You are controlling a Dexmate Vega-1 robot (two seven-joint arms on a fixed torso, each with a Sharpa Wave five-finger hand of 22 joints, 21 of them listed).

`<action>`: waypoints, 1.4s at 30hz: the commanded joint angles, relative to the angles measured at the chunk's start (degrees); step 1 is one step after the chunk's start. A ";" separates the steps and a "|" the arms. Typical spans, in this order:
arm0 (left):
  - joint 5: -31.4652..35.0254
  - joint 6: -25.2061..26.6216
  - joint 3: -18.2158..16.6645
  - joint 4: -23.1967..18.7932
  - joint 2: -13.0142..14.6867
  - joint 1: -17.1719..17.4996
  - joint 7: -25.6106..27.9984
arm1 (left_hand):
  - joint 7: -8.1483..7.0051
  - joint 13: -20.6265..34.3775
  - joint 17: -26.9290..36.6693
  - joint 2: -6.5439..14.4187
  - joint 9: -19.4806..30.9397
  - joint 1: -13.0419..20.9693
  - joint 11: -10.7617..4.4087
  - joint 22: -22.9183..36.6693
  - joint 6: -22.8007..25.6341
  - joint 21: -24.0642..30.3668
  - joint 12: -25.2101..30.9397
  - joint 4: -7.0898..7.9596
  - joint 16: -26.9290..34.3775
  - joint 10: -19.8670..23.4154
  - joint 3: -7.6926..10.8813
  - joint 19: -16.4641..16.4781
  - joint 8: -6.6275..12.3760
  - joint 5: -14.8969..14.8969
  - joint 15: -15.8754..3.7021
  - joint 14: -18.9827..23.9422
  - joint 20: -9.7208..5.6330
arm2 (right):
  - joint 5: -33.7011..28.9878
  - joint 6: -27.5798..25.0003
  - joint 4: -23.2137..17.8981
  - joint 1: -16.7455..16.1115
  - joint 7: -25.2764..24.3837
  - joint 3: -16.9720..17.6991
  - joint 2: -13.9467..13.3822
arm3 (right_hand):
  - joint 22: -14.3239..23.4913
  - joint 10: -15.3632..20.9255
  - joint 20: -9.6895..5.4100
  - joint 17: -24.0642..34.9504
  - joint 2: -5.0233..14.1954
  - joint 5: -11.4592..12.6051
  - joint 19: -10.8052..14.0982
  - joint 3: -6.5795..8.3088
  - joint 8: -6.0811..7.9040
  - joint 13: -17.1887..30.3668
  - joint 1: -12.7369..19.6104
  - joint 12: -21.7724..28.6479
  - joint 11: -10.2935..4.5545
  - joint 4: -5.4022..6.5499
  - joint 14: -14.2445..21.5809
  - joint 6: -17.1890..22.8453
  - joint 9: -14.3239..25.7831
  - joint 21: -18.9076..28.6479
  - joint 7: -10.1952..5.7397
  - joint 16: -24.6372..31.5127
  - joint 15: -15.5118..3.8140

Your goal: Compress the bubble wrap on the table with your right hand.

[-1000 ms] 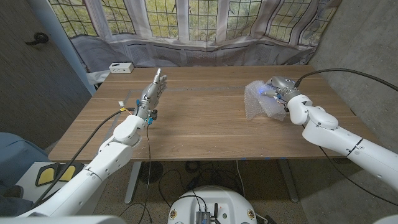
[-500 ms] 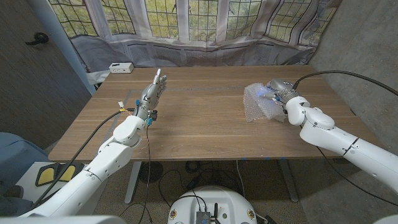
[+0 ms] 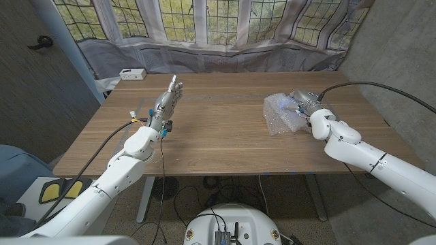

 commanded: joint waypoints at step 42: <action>-0.87 0.59 0.39 1.42 -0.12 -0.62 -0.91 | 0.22 0.10 0.13 -0.01 0.14 0.52 0.01 0.09 0.35 0.11 0.03 0.03 -0.02 0.54 0.33 -0.58 -0.09 -0.15 0.01 0.08 0.03 | -1.99 -2.77 6.98 2.84 -1.07 -6.17 4.58 | 0.05 -12.24 2.74 -0.26 -0.93 -0.43 -10.29 -2.21 -0.47 -0.75 -4.12 -0.57 0.67 -0.86 -13.94 -10.31 0.38 -7.32 1.60 -3.05 3.89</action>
